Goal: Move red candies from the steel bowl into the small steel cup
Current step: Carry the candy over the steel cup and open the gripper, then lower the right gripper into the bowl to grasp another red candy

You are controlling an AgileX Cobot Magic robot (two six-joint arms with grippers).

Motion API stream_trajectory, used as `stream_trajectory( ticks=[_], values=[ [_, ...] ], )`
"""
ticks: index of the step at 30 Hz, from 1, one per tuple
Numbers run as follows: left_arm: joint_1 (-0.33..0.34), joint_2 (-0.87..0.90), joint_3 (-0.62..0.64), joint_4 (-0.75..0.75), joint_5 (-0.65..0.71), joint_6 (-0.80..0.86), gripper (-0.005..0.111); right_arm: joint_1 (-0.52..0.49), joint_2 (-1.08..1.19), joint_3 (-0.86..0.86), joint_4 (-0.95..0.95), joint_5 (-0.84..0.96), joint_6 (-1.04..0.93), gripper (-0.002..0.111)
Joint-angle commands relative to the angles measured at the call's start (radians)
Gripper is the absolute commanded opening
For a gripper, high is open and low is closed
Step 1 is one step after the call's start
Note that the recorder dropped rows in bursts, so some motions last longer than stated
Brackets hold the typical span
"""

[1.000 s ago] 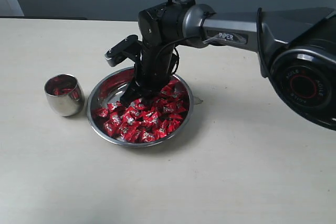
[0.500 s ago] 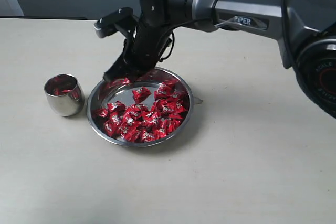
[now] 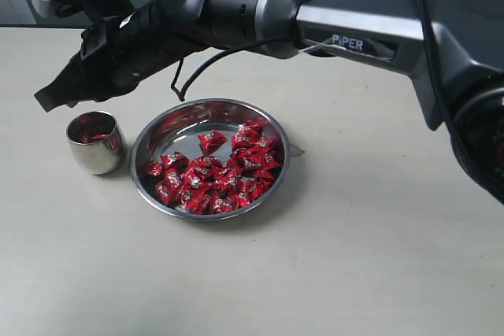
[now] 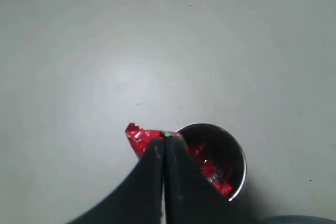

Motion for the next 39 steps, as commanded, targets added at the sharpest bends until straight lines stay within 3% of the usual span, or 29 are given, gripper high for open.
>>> stream_trajectory(
  ticks=[1,8,14,19,23,28,36,39],
  values=[
    [-0.005,-0.005,0.001,0.000,-0.006,-0.004,0.000,-0.002,0.028,-0.001,0.009,-0.027,-0.011,0.002],
    [-0.005,-0.005,0.001,0.000,-0.006,-0.004,0.000,-0.002,0.062,-0.001,0.006,-0.025,-0.018,0.027],
    [-0.005,-0.005,0.001,0.000,-0.006,-0.004,0.000,-0.006,0.050,-0.001,-0.038,-0.046,-0.018,0.028],
    [-0.005,-0.005,0.001,0.000,-0.006,-0.004,0.000,-0.046,0.023,-0.001,-0.250,-0.003,0.249,0.027],
    [-0.005,-0.005,0.001,0.000,-0.006,-0.004,0.000,-0.095,0.032,-0.001,-0.458,0.134,0.397,0.027],
    [-0.005,-0.005,0.001,0.000,-0.006,-0.004,0.000,-0.126,0.079,-0.001,-0.527,0.245,0.398,0.028],
    [-0.005,-0.005,0.001,0.000,-0.006,-0.004,0.000,-0.131,0.117,-0.001,-0.536,0.231,0.380,0.028],
    [-0.005,-0.005,0.001,0.000,-0.006,-0.004,0.000,-0.131,0.126,-0.001,-0.554,0.240,0.378,0.040]
  ],
)
